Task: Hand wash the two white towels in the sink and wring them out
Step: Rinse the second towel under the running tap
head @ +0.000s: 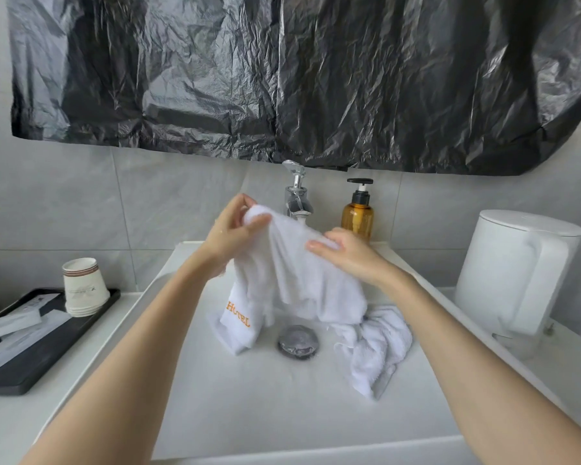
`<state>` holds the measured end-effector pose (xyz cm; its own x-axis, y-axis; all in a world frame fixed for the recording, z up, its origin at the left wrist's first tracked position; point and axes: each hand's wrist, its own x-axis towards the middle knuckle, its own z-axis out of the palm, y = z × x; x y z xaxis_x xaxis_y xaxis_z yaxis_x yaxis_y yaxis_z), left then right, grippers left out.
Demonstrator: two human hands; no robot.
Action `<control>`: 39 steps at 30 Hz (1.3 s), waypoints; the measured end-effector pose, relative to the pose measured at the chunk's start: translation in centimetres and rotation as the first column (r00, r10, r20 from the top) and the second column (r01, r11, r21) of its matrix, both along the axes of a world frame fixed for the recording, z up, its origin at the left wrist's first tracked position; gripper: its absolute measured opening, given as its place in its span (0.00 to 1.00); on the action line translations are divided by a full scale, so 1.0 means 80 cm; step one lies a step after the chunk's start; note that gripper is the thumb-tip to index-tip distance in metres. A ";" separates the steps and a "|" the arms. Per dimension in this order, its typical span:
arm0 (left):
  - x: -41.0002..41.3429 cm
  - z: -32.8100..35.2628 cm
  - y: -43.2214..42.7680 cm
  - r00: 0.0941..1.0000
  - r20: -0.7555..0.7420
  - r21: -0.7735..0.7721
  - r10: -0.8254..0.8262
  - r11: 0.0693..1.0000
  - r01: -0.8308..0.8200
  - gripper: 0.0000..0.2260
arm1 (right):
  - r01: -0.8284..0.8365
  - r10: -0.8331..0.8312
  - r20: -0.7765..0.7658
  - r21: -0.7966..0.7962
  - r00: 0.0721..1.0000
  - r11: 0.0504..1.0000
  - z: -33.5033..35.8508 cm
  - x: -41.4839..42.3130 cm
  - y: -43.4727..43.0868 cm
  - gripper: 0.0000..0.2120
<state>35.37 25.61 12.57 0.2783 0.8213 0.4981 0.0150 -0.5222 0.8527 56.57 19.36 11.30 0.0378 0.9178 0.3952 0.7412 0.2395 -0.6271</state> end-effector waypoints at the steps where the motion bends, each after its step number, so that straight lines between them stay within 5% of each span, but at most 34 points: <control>1: -0.002 0.003 0.002 0.998 -0.026 0.044 0.054 0.998 -0.053 0.08 | -0.009 0.009 0.014 -0.001 1.000 1.000 -0.002 -0.005 0.002 0.19; 5: -0.005 -0.007 0.010 0.949 -0.224 0.074 0.222 0.975 -0.211 0.06 | -0.068 0.068 -0.165 0.004 0.984 0.998 -0.006 -0.019 0.007 0.15; 10: 0.036 -0.030 0.001 0.972 -0.126 -0.102 0.198 0.972 -0.211 0.09 | 0.068 -0.015 -0.542 0.079 0.841 0.994 -0.021 -0.041 0.016 0.09; 14: 0.070 -0.042 -0.017 0.996 -0.018 -0.273 0.082 0.958 -0.084 0.20 | 0.175 -0.081 -0.459 0.165 0.885 0.971 -0.035 -0.065 0.017 0.09; 22: 0.088 -0.045 -0.028 0.993 -0.096 -0.142 0.065 0.987 -0.078 0.16 | 0.257 -0.227 -0.211 0.127 0.951 0.958 -0.053 -0.055 0.044 0.15; 25: 0.084 -0.035 -0.021 1.000 -0.025 -0.238 0.015 0.971 -0.020 0.15 | 0.279 -0.275 -0.051 0.075 0.960 0.957 -0.057 -0.038 0.047 0.15; 28: 0.069 -0.033 -0.003 0.977 0.158 -0.360 0.144 0.930 -0.079 0.11 | 0.272 -0.258 -0.184 0.056 0.948 0.961 -0.039 -0.034 0.038 0.18; 31: 0.062 -0.046 0.005 0.966 0.093 -0.292 0.240 0.934 -0.204 0.12 | 0.215 -0.172 -0.367 0.080 0.914 0.973 -0.022 -0.056 0.021 0.17; 36: 0.085 -0.047 -0.019 0.972 -0.046 -0.231 0.232 0.944 -0.236 0.15 | 0.264 -0.195 -0.331 0.176 0.923 0.948 -0.029 -0.092 0.004 0.15; 39: 0.090 -0.044 -0.025 0.968 -0.107 -0.193 0.228 0.950 -0.245 0.17 | 0.367 -0.324 -0.390 0.038 0.862 0.930 -0.015 -0.094 0.014 0.20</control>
